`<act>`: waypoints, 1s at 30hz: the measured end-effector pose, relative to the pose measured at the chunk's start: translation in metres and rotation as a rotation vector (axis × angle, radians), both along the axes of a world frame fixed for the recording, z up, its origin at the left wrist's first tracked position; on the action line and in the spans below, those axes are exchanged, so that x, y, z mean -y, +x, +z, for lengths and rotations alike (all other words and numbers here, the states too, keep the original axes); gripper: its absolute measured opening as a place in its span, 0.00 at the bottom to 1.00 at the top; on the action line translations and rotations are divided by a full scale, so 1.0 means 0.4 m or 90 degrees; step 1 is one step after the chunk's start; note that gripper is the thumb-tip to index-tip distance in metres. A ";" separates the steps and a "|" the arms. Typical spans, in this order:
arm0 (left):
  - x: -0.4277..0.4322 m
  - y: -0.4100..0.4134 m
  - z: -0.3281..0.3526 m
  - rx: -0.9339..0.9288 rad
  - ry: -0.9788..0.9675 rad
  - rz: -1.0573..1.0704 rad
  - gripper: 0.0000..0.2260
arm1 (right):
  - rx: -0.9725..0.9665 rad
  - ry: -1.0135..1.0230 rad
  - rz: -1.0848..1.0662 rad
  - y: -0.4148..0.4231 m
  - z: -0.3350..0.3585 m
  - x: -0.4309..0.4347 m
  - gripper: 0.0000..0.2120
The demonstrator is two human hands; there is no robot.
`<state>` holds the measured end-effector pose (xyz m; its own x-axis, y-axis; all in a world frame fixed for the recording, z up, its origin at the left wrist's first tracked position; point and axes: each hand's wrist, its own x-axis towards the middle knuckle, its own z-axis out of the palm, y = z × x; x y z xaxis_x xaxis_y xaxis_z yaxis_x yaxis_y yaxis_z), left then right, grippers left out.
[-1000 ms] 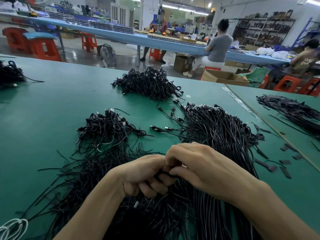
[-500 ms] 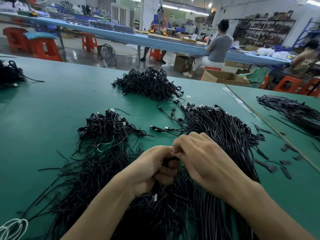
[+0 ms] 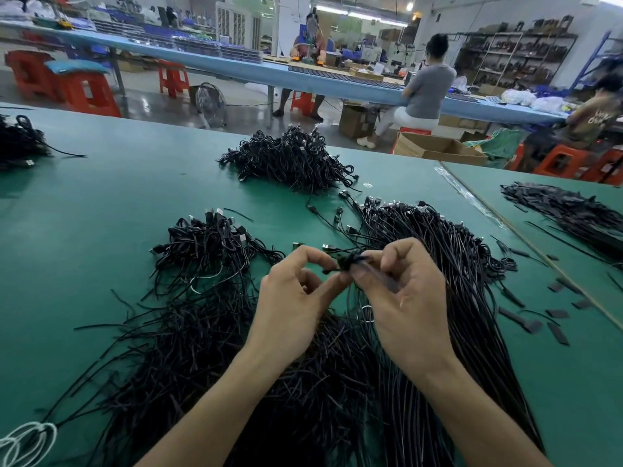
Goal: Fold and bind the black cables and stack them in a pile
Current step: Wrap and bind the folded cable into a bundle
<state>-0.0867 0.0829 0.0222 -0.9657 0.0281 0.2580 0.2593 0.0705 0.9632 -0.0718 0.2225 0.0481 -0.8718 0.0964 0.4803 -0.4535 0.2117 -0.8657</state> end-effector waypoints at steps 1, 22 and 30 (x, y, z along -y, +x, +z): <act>-0.002 0.000 0.002 0.012 0.034 -0.022 0.07 | 0.020 -0.037 0.035 -0.001 -0.003 0.002 0.21; -0.010 0.007 -0.008 -0.027 -0.072 0.020 0.14 | 0.102 0.060 0.016 -0.036 0.012 -0.047 0.20; 0.006 0.003 0.022 0.104 0.217 -0.061 0.09 | 0.178 -0.068 0.178 -0.009 0.007 -0.031 0.18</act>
<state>-0.0855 0.0803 0.0311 -0.9921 0.0591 0.1105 0.0899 -0.2781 0.9563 -0.0755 0.2348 0.0510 -0.9671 -0.1262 0.2210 -0.2247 0.0153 -0.9743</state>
